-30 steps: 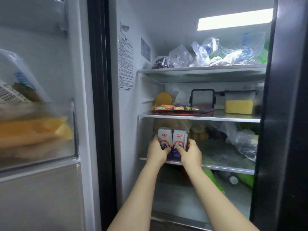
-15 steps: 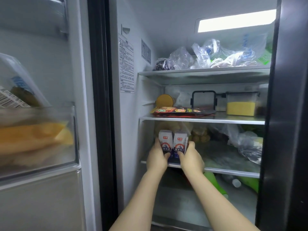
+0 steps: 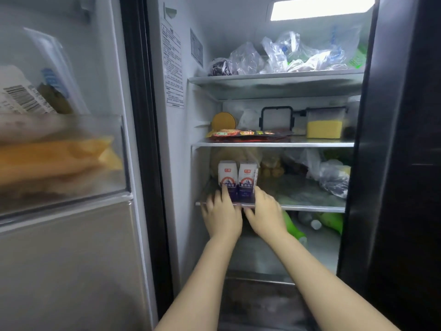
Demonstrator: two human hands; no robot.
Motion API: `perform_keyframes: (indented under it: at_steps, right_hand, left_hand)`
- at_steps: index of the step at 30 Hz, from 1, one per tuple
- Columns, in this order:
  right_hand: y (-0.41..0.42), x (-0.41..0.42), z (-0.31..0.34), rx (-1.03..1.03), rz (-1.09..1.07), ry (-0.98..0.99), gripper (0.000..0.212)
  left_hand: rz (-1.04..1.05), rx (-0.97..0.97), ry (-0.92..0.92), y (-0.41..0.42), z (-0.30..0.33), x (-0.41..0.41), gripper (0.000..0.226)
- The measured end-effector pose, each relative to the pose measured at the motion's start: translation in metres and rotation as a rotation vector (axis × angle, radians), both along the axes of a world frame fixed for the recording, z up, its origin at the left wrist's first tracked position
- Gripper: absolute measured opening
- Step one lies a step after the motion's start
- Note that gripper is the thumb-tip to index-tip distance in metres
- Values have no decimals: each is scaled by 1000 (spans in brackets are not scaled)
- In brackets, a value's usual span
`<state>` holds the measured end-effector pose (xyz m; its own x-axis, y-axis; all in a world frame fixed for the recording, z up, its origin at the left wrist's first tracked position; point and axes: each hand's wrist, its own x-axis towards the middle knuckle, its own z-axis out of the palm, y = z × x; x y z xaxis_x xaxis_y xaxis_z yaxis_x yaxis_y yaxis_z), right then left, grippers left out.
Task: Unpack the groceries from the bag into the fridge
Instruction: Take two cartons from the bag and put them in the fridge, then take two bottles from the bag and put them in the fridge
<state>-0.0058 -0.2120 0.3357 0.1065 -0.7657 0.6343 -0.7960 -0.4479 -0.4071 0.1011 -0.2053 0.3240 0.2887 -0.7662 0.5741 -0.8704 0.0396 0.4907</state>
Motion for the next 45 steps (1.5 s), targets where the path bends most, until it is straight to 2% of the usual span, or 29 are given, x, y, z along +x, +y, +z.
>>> perform_keyframes:
  at_steps: [5,10,15,18,23,27,38,45]
  right_hand:
    - [33,-8,-32,-12,-56,305,57]
    - [74,-16,-68,118,-44,408,57]
    - [123,-21,-123,136,88,495,57]
    - [155,-24,-161,154,128,515,59]
    - [217,-36,-207,384,282,623,57]
    - [264,-48,-227,447,367,655,54]
    - [391,-30,-297,434,720,935,46]
    - [464,30,-316,419,939,1050,44]
  left_hand:
    - [-70,42,-130,36,-30,-5,56]
    - [-118,205,-298,83,-64,-5,49]
    - [-183,142,-400,134,-123,2,39]
    - [-205,267,-461,173,-156,2,41]
    - [-162,388,-406,241,-210,-8,23]
    - [-80,522,-376,299,-236,-22,32]
    - [271,934,-170,481,-300,-28,30]
    - [480,1060,-42,577,-307,3,30]
